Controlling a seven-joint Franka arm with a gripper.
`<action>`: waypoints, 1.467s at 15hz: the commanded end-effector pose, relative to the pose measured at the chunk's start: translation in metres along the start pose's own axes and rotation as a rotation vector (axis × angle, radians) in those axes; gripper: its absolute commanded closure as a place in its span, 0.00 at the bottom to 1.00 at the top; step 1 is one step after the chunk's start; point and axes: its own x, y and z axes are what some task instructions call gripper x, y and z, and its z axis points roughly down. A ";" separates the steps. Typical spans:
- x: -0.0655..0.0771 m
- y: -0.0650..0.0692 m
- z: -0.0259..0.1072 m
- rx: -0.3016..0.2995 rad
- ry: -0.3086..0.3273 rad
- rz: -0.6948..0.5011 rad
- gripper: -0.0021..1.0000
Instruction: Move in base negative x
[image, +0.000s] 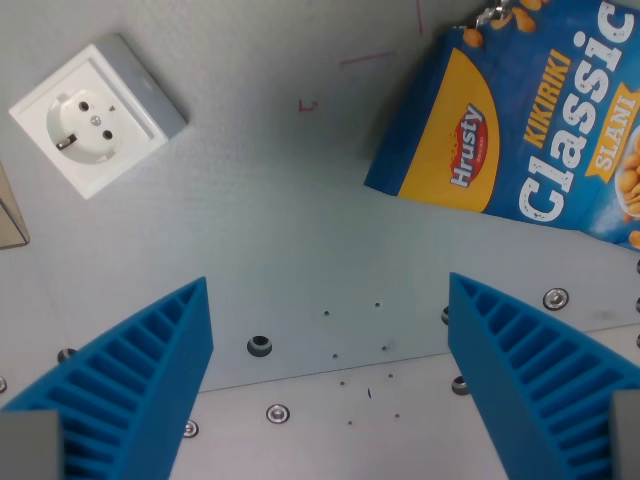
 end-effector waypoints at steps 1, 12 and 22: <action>-0.005 0.001 -0.002 0.001 0.005 0.000 0.00; -0.060 0.017 0.004 0.001 0.005 0.000 0.00; -0.110 0.031 0.013 0.001 0.005 0.000 0.00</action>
